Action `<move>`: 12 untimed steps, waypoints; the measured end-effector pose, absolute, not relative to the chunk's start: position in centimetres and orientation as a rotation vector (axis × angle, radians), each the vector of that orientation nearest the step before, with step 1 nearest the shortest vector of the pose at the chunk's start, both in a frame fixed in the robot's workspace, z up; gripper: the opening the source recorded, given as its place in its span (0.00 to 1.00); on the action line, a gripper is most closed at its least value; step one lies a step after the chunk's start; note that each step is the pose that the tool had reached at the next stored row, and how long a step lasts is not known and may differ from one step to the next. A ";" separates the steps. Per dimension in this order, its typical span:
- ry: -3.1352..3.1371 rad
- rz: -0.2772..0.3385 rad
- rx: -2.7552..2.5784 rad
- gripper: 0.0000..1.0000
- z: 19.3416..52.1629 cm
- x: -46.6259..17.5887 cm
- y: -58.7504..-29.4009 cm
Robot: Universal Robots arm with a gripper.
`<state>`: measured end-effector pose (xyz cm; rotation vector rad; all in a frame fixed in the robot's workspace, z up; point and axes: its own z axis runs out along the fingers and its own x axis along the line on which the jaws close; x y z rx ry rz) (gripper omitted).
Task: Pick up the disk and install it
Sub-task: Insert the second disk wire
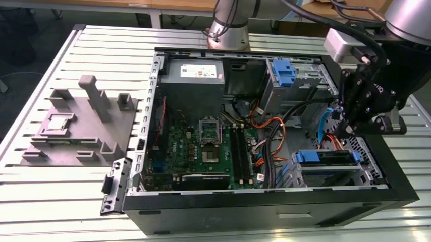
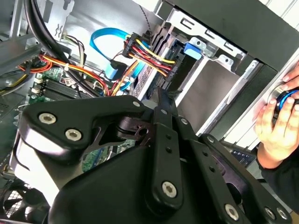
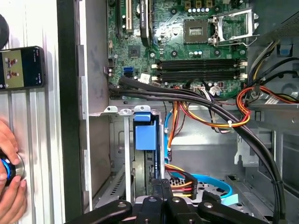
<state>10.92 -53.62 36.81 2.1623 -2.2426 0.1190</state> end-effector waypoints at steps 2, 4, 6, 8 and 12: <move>-2.242 0.119 2.162 0.10 36.9 10.9 -53.4; -2.242 0.119 2.162 0.10 37.0 10.9 -52.9; -2.242 0.119 2.162 0.10 37.0 10.9 -52.4; -2.242 0.119 2.162 0.10 37.0 10.9 -51.9; -2.242 0.119 2.162 0.10 37.6 10.9 -51.2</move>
